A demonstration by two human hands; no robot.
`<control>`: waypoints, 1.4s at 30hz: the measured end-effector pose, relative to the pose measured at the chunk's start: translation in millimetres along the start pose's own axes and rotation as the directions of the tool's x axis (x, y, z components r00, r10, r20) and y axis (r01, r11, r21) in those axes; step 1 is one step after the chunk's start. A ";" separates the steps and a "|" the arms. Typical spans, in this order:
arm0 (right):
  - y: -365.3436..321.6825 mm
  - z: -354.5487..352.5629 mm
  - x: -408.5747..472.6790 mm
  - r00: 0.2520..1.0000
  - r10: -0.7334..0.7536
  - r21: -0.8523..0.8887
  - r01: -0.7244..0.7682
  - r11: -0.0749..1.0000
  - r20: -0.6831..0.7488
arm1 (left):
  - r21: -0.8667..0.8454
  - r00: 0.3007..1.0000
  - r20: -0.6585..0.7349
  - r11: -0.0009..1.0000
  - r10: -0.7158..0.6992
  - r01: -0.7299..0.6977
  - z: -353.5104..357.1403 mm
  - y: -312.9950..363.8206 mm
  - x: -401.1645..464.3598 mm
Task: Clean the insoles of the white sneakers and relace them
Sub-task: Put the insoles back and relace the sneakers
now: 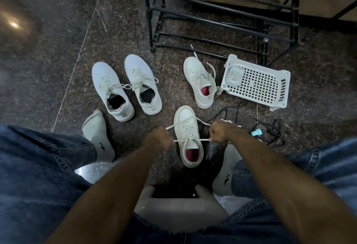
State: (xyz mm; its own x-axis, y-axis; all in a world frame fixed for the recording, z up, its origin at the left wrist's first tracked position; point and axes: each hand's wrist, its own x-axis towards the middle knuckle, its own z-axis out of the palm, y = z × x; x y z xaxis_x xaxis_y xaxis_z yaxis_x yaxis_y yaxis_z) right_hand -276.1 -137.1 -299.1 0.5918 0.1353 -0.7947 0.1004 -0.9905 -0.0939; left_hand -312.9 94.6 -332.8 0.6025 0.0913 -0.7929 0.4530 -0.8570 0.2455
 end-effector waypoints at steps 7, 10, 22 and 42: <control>-21.4 -41.3 -20.4 0.960 -0.121 0.213 0.066 0.975 0.254 | -0.833 0.979 0.155 0.550 0.132 0.058 -27.6 4.9 -9.4; -30.6 -68.2 -36.3 0.946 -0.251 0.380 0.160 0.911 0.205 | -0.862 0.972 0.066 0.503 0.225 -0.058 -38.2 28.2 -22.1; -21.0 -88.9 -49.4 0.984 -0.131 0.778 0.175 0.604 -0.120 | -0.796 0.901 0.052 0.563 0.431 -0.223 -70.7 91.5 -73.7; -23.3 -94.5 -54.9 0.888 -0.295 0.704 -0.044 0.709 0.352 | -0.664 0.647 0.015 0.491 0.763 -0.564 -106.1 114.1 -106.6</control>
State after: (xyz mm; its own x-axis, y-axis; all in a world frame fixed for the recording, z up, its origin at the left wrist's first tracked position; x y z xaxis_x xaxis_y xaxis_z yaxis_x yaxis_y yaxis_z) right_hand -235.3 -119.2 -196.7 0.2145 0.4036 -0.8894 -0.5179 -0.7251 -0.4539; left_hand -255.8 40.9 -161.1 0.7253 -0.6021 -0.3339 0.3189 -0.1360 0.9380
